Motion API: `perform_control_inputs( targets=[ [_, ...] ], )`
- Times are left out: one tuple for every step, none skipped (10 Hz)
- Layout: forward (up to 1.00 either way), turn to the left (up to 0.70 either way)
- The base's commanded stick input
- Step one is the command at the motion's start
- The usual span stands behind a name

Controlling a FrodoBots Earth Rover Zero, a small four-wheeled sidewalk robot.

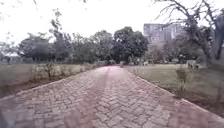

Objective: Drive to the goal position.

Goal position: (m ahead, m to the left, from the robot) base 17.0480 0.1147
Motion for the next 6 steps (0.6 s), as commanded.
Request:
perform_control_inputs(
  targets=[
    [0.70,0.00],
    [0.70,0.00],
    [0.70,0.00],
    [0.70,0.00],
    [0.70,0.00],
    [0.70,0.00]
  ],
)
